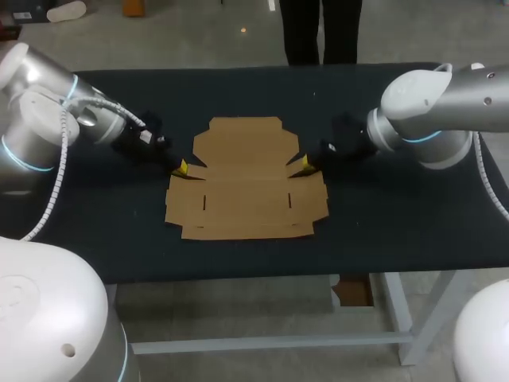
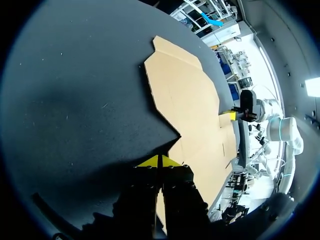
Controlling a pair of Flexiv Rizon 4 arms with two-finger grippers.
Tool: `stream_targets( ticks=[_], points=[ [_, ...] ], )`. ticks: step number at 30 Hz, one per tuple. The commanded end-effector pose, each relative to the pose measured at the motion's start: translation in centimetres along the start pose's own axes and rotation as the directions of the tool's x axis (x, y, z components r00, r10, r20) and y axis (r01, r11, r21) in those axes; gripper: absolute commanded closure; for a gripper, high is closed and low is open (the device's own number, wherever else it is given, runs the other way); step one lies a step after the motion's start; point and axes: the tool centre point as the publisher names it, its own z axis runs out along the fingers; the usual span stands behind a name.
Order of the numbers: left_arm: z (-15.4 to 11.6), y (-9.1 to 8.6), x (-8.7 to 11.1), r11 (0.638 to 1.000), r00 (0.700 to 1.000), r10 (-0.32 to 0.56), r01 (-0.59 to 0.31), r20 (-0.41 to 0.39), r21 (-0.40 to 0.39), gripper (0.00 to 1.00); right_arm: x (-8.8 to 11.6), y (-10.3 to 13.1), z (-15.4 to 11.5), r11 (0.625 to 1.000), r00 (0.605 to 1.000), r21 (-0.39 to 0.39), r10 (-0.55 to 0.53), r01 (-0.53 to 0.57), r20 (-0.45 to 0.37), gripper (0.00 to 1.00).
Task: Assemble the packaging by folding the flat box into shape, placing the metal phone stand inside, and closing the box properly
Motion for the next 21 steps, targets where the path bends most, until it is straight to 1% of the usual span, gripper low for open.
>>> stream_targets(
  ticks=[1, 10, 17, 20, 21],
  points=[
    [-0.4, 0.3, 0.7, 1.0, 1.0, 0.01, -0.01, 0.013, 0.004, 1.0, 0.2, 0.1, -0.1, 1.0, 1.0, -0.002, -0.008, 0.008, -0.003, 1.0],
    [0.0, 0.5, 1.3, 1.0, 0.999, 0.024, -0.024, 0.021, -0.003, 1.0, 0.4, 0.0, -0.2, 1.0, 1.0, -0.006, -0.016, 0.016, 0.002, 1.0],
    [0.1, 0.5, 1.9, 0.999, 0.999, 0.035, -0.035, 0.024, -0.004, 1.0, 0.9, 0.1, -0.1, 1.0, 1.0, -0.005, -0.029, 0.029, 0.008, 1.0],
    [0.2, 0.5, 2.1, 0.999, 0.999, 0.036, -0.036, 0.038, 0.0, 1.0, 1.2, 0.2, -0.1, 0.999, 0.999, -0.006, -0.032, 0.032, 0.011, 1.0],
    [0.3, 0.5, 2.2, 0.999, 0.998, 0.034, -0.034, 0.054, 0.005, 1.0, 1.3, 0.2, 0.0, 0.999, 0.999, -0.006, -0.034, 0.034, 0.012, 1.0]
  ],
)
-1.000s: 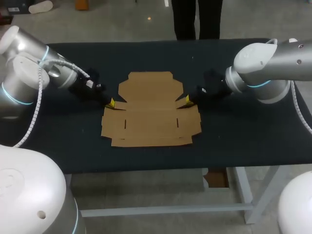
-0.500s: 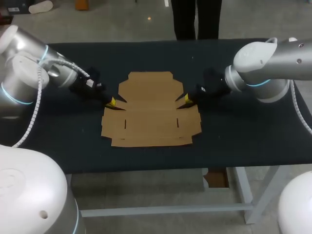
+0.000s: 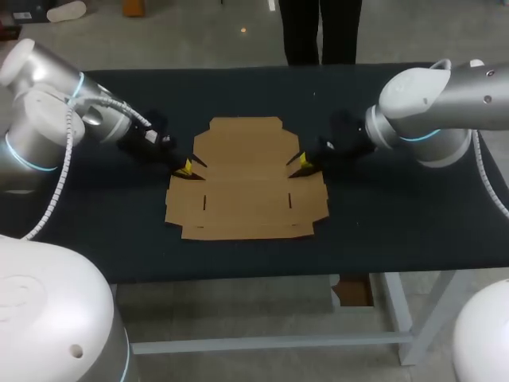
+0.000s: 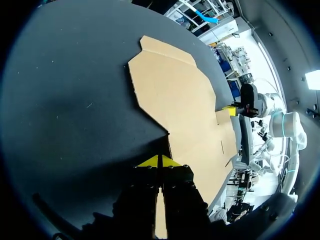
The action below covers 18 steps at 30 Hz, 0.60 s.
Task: Assemble the packaging by folding the flat box into shape, placing the metal phone stand inside, and closing the box properly
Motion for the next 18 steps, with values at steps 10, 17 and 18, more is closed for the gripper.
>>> stream_targets(
  ticks=[10, 17, 18],
  points=[
    [0.9, 0.2, 1.0, 1.0, 0.997, -0.002, 0.001, 0.072, 0.022, 1.0, 0.9, 0.2, 0.4, 1.0, 1.0, 0.006, -0.014, 0.013, 0.02, 1.0],
    [1.1, 0.3, 1.6, 1.0, 0.994, 0.003, -0.006, 0.108, 0.03, 1.0, 1.5, 0.0, 0.4, 1.0, 0.997, 0.009, -0.016, 0.016, 0.076, 1.0],
    [1.1, 0.3, 1.6, 0.999, 0.994, 0.001, -0.004, 0.113, 0.032, 1.0, 1.5, -0.1, 0.4, 1.0, 0.997, 0.01, -0.016, 0.015, 0.08, 1.0]
  ],
)
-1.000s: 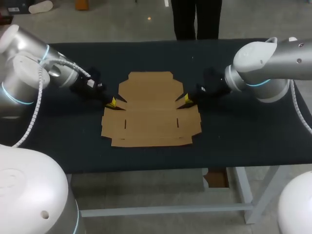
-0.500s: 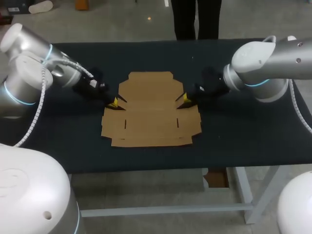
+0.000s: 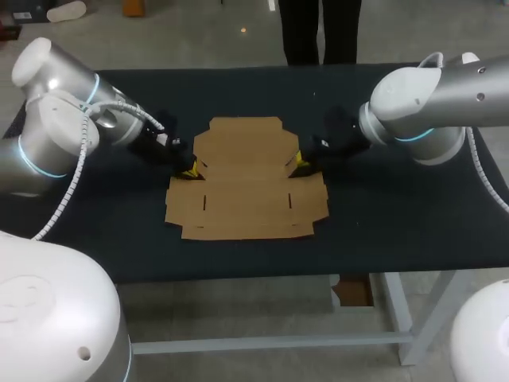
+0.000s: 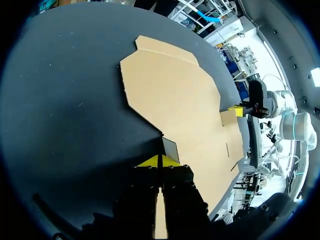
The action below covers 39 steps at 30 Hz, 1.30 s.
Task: Assemble the packaging by folding the flat box into shape, placing the metal phone stand inside, and closing the box properly
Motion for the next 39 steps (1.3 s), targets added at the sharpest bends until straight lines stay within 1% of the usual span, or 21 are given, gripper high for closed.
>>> stream_targets(
  ticks=[1, 7, 12, 18, 19, 28, 39],
  points=[
    [0.0, 0.2, 0.6, 1.0, 1.0, -0.005, 0.005, 0.026, 0.002, 1.0, 0.8, -0.2, 0.1, 1.0, 0.999, -0.002, 0.001, -0.001, 0.046, 1.0],
    [0.1, 0.2, 0.8, 1.0, 0.998, -0.01, 0.009, 0.056, 0.01, 1.0, 1.0, -0.3, 0.1, 1.0, 0.998, 0.001, 0.0, 0.0, 0.06, 1.0],
    [-0.1, 0.2, 1.0, 0.999, 0.996, -0.013, 0.01, 0.089, 0.034, 1.0, 1.1, -0.3, 0.1, 1.0, 0.998, 0.004, 0.002, -0.002, 0.069, 1.0],
    [-0.3, 0.1, 1.2, 0.999, 0.995, -0.01, 0.006, 0.102, 0.039, 1.0, 1.1, -0.4, 0.2, 1.0, 0.996, 0.01, 0.009, -0.01, 0.089, 1.0],
    [-0.2, 0.1, 1.3, 0.999, 0.993, -0.01, 0.005, 0.114, 0.042, 1.0, 1.1, -0.4, 0.2, 1.0, 0.996, 0.01, 0.009, -0.01, 0.089, 1.0],
    [0.5, 0.0, 1.8, 0.999, 0.992, 0.003, -0.007, 0.127, 0.034, 1.0, 1.4, -0.5, 0.5, 0.999, 0.994, 0.027, 0.018, -0.022, 0.111, 1.0],
    [0.7, 0.0, 2.3, 0.999, 0.988, 0.008, -0.014, 0.154, 0.039, 1.0, 1.7, -0.6, 1.4, 0.997, 0.983, 0.06, 0.028, -0.04, 0.182, 1.0]
  ],
)
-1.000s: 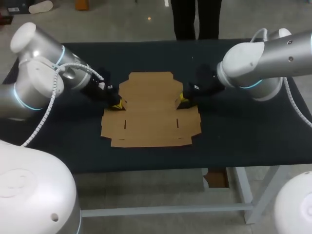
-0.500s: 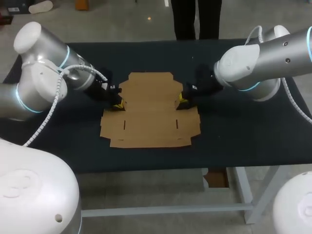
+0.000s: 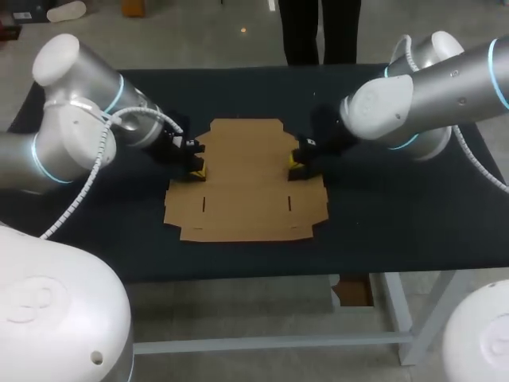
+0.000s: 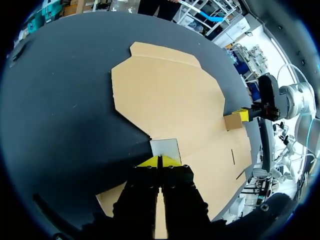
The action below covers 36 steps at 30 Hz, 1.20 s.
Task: Assemble the packaging by folding the flat box into shape, placing the metal phone stand inside, and closing the box properly
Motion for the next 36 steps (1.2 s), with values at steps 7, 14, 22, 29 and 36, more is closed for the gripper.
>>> stream_targets(
  ticks=[7, 14, 22, 29, 36],
  points=[
    [0.2, -0.1, 0.8, 1.0, 0.999, 0.003, -0.003, 0.045, -0.002, 1.0, 0.8, 0.3, 0.7, 1.0, 0.998, 0.013, -0.001, 0.0, 0.063, 1.0],
    [0.1, -0.3, 1.3, 1.0, 0.998, 0.017, -0.017, 0.056, -0.002, 1.0, 0.8, 0.3, 0.9, 1.0, 0.997, 0.018, -0.001, -0.001, 0.077, 1.0],
    [0.6, -0.4, 1.5, 1.0, 0.998, 0.024, -0.023, 0.063, -0.016, 1.0, 1.1, 0.1, 1.0, 1.0, 0.994, 0.023, -0.004, 0.001, 0.114, 1.0],
    [0.8, -0.5, 1.5, 0.999, 0.998, 0.024, -0.023, 0.064, -0.024, 1.0, 1.3, 0.0, 1.2, 1.0, 0.989, 0.02, -0.005, 0.002, 0.149, 1.0],
    [1.0, -0.5, 1.5, 0.999, 0.997, 0.027, -0.025, 0.066, -0.032, 1.0, 1.4, -0.1, 1.7, 1.0, 0.988, 0.025, -0.007, 0.003, 0.157, 1.0]
  ],
)
